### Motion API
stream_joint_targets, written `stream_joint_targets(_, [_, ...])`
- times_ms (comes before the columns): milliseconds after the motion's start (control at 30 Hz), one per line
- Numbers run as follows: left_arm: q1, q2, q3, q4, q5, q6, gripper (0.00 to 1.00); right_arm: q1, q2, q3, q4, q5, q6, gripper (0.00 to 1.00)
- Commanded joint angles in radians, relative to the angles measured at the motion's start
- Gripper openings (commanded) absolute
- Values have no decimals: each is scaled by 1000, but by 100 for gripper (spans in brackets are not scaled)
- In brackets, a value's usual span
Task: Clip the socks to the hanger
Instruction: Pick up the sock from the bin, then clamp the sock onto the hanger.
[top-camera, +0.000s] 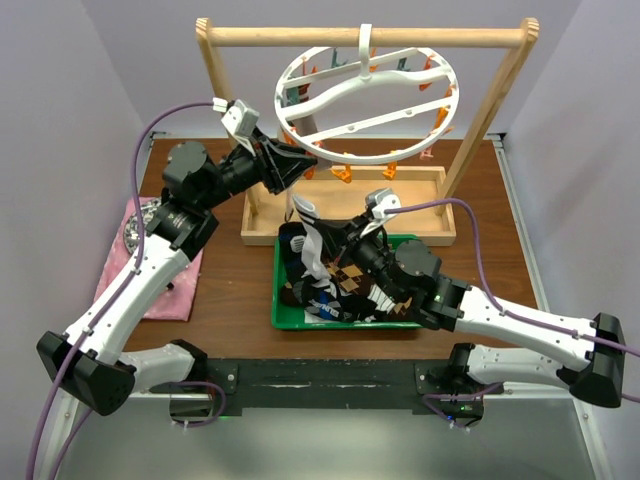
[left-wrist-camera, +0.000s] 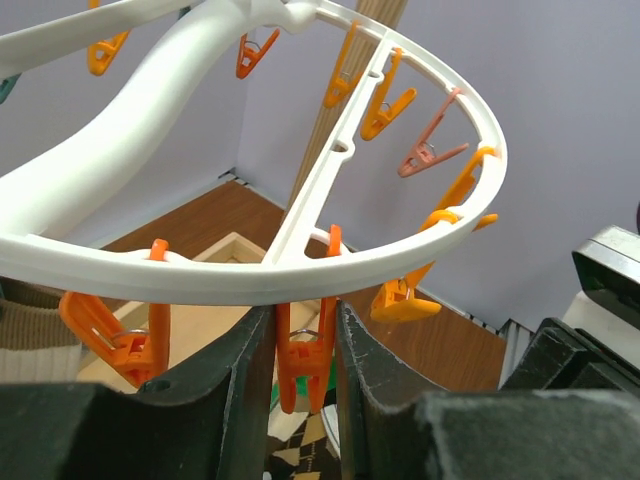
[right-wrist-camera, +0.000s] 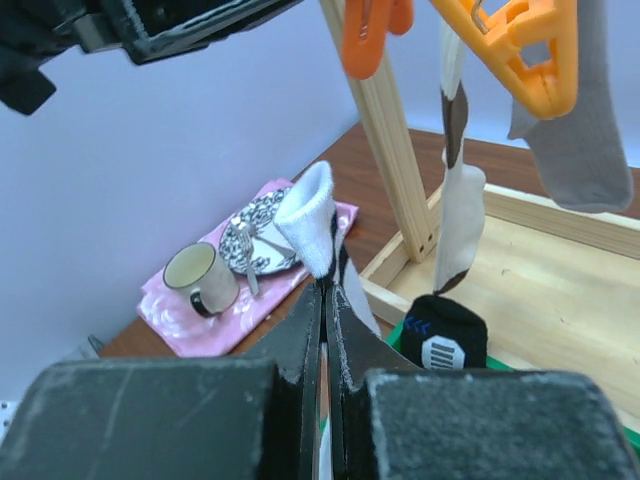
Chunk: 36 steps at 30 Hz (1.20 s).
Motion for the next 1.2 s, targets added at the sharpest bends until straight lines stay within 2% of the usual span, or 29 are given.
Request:
stream_joint_targets(0, [4,-11,-13,126,119,-84,0,-1,1,7,103,74,17,0])
stream_joint_targets(200, [4,-16,-46,201,219,-161,0,-50,1,7,135,39,29,0])
stream_joint_targets(467, [4,1,-52,221,253,-187,0,-165,-22,-10,183,-104,58,0])
stream_joint_targets(667, [4,16,-53,246,299,-225,0,-263,-19,-50,251,-329,148,0])
stream_joint_targets(967, [4,35,-55,275,339,-264,0,-297,-17,-87,301,-617,198,0])
stream_joint_targets(1167, [4,50,-49,284,357,-278,0,-308,-48,-90,311,-618,202,0])
